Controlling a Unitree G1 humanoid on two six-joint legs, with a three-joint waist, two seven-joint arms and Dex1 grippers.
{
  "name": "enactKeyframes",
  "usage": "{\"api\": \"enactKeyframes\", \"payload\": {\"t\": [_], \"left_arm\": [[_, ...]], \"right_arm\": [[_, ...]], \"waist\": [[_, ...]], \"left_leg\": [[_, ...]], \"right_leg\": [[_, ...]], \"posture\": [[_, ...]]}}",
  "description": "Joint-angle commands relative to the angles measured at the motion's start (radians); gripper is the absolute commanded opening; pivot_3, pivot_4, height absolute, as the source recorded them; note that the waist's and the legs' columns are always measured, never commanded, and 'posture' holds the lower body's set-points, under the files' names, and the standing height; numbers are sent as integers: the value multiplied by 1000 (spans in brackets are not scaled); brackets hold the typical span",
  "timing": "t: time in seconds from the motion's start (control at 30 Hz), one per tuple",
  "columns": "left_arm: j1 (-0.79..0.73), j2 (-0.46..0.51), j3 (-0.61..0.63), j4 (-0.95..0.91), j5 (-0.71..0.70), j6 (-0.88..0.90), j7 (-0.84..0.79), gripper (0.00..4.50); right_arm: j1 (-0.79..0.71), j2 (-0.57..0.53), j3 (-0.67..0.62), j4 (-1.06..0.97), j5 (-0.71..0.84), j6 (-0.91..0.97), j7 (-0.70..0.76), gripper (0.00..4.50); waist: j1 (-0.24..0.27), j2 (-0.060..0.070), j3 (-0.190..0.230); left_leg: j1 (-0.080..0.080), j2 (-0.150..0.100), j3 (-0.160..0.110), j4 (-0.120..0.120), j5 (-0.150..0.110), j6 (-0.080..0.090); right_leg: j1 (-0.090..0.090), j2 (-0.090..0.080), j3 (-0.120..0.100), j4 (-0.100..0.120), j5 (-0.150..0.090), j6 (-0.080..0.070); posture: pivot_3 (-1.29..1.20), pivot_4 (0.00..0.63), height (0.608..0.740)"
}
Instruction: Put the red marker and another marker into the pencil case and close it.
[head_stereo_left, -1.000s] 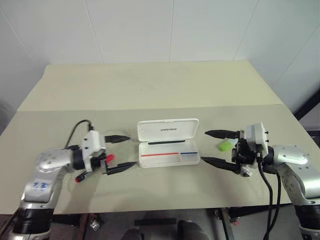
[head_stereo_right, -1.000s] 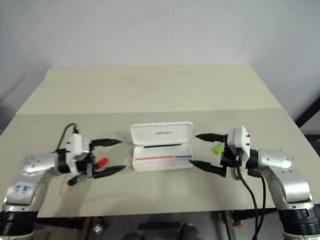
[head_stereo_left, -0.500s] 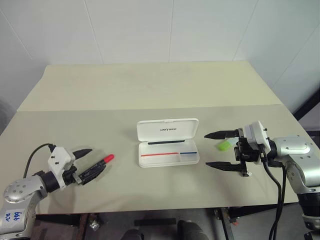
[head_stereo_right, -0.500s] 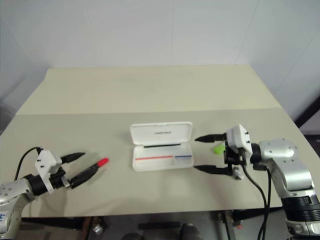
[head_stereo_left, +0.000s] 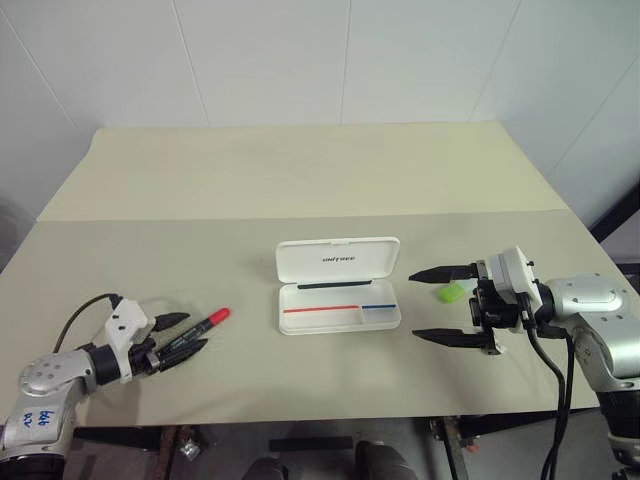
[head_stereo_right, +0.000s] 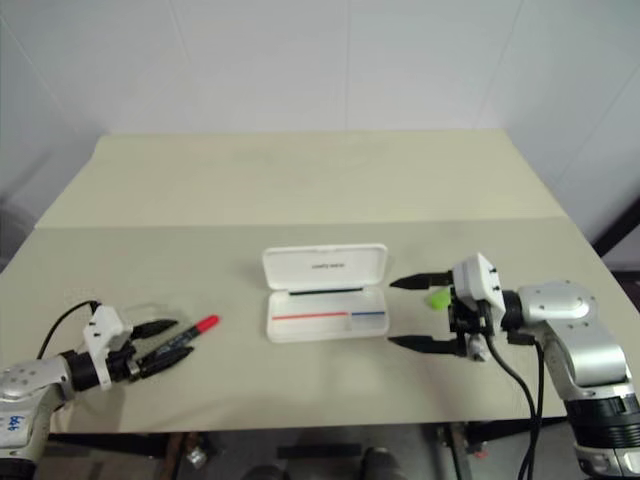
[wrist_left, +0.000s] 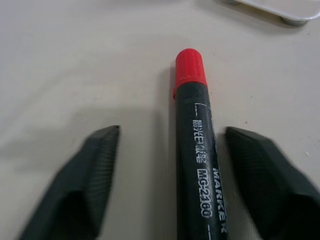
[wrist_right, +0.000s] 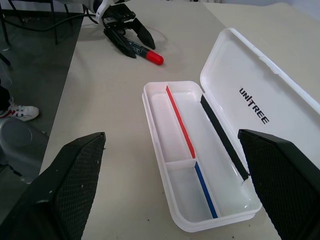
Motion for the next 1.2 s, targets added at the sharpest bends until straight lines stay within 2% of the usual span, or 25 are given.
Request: {"api": "enactKeyframes", "payload": {"t": [0.03,0.17,0.2,0.4,0.67,0.8,1.0,1.2], "left_arm": [[4,-9,-8,-17,-18,-8,-2,2152],[5,-16,-15,-25,-19,-2,2,784],[4,-17,-17,-28,-20,1,3,596],[-15,-23,-22,-62,-19,3,21,601],[-93,49,-48,-198,-83,34,-86,601],[-154,65,-110,-231,-86,46,-137,601],[-249,20,-254,-240,-61,66,-167,601],[-400,-105,-386,-141,36,27,-108,601]], "right_arm": [[0,-20,-32,-30,9,-3,-11,4500],[-4,-20,-31,-25,6,-5,-15,4500],[-6,-19,-30,-23,5,-6,-16,4500],[-10,-15,-26,-9,-3,-16,-17,4500],[-3,-7,-28,24,-18,-33,-24,4500],[10,-3,-30,18,-20,-37,-34,4500],[39,1,-38,-9,-13,-23,-69,4500],[72,3,-47,-57,-2,-11,-105,4500]], "waist": [[0,0,0],[1,0,0],[1,0,0],[4,0,0],[0,0,0],[-1,0,0],[1,0,0],[3,0,0]], "left_leg": [[0,0,0,0,0,0],[0,0,0,0,0,0],[0,0,0,0,0,0],[0,0,0,0,0,0],[0,0,0,0,0,0],[0,0,0,0,0,0],[-1,0,0,0,0,0],[-1,-1,0,1,0,0]], "right_leg": [[0,0,0,0,0,0],[0,0,0,1,0,0],[0,0,0,1,0,0],[0,0,0,0,0,0],[0,0,0,0,0,0],[0,0,0,0,0,0],[0,0,0,-1,0,0],[0,1,0,-1,1,1]], "posture": [[0,150,740],[0,150,740],[0,150,740],[0,150,740],[0,150,740],[0,150,740],[0,150,740],[0,150,740]]}}
